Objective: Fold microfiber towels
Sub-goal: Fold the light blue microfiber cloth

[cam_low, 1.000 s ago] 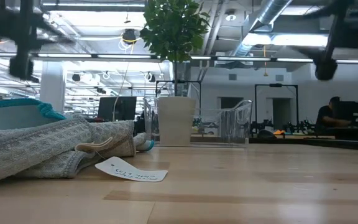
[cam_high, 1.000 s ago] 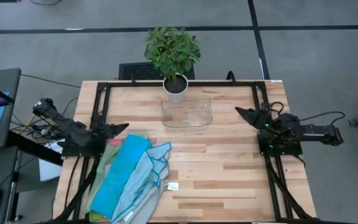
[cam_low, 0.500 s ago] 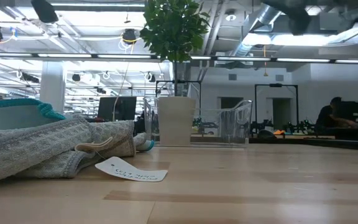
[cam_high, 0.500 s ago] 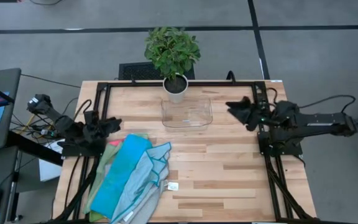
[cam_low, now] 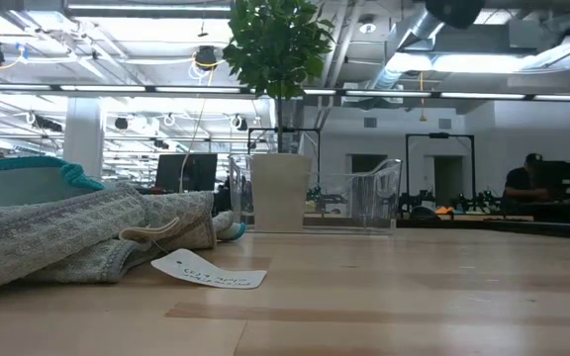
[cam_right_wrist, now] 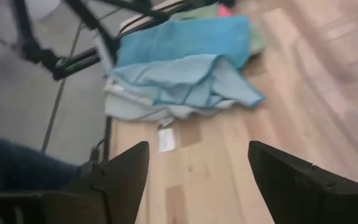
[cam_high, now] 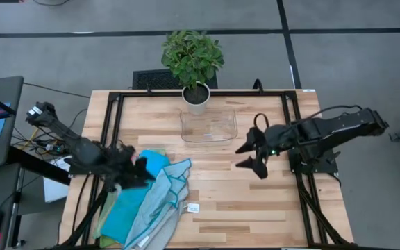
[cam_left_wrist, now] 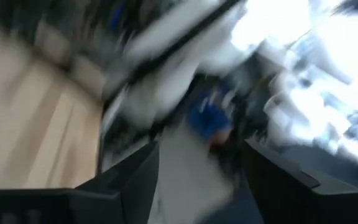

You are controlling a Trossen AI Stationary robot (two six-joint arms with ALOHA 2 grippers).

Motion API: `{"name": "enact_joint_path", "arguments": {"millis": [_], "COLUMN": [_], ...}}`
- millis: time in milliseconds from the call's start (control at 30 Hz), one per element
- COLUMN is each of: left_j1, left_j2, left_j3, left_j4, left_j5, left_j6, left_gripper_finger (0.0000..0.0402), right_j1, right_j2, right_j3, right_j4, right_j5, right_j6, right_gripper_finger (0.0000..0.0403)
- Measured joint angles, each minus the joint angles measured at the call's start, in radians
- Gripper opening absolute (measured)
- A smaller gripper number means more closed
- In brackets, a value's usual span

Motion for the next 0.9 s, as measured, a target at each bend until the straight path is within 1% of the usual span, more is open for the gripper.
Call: {"name": "enact_joint_path", "arguments": {"millis": [67, 167, 233, 300, 367, 467, 633, 800, 900], "left_j1": [-0.02, -0.061, -0.094, -0.133, -0.18, -0.25, -0.337, -0.423, -0.466], "left_j2": [0.044, 0.122, 0.176, 0.22, 0.272, 0.351, 0.484, 0.606, 0.658], "left_j3": [0.077, 0.18, 0.235, 0.279, 0.309, 0.333, 0.343, 0.343, 0.343], "left_j4": [-0.192, -0.422, -0.529, -0.592, -0.614, -0.619, -0.613, -0.597, -0.585], "left_j5": [0.05, 0.131, 0.159, 0.164, 0.149, 0.09, 0.024, 0.006, 0.005], "left_j6": [-0.082, -0.172, -0.21, -0.25, -0.292, -0.358, -0.513, -0.665, -0.741], "left_gripper_finger": [0.0224, 0.0225, 0.0225, 0.0225, 0.0226, 0.0226, 0.0226, 0.0226, 0.0226], "right_j1": [0.031, 0.056, 0.064, 0.071, 0.08, 0.094, 0.092, 0.093, 0.092], "right_j2": [0.014, 0.042, 0.056, 0.07, 0.079, 0.087, 0.091, 0.092, 0.092], "right_j3": [0.002, 0.002, 0.001, 0.002, 0.001, 0.003, 0.003, 0.002, 0.002], "right_j4": [-0.001, -0.002, -0.012, -0.007, -0.011, -0.005, -0.001, -0.001, -0.001], "right_j5": [0.01, 0.012, 0.012, 0.013, 0.014, 0.015, 0.015, 0.015, 0.016], "right_j6": [0.0, 0.0, 0.0, -0.002, -0.013, -0.026, -0.026, -0.027, -0.027], "right_gripper_finger": [0.0302, 0.0302, 0.0302, 0.0302, 0.0302, 0.0302, 0.0302, 0.0302, 0.0302]}}
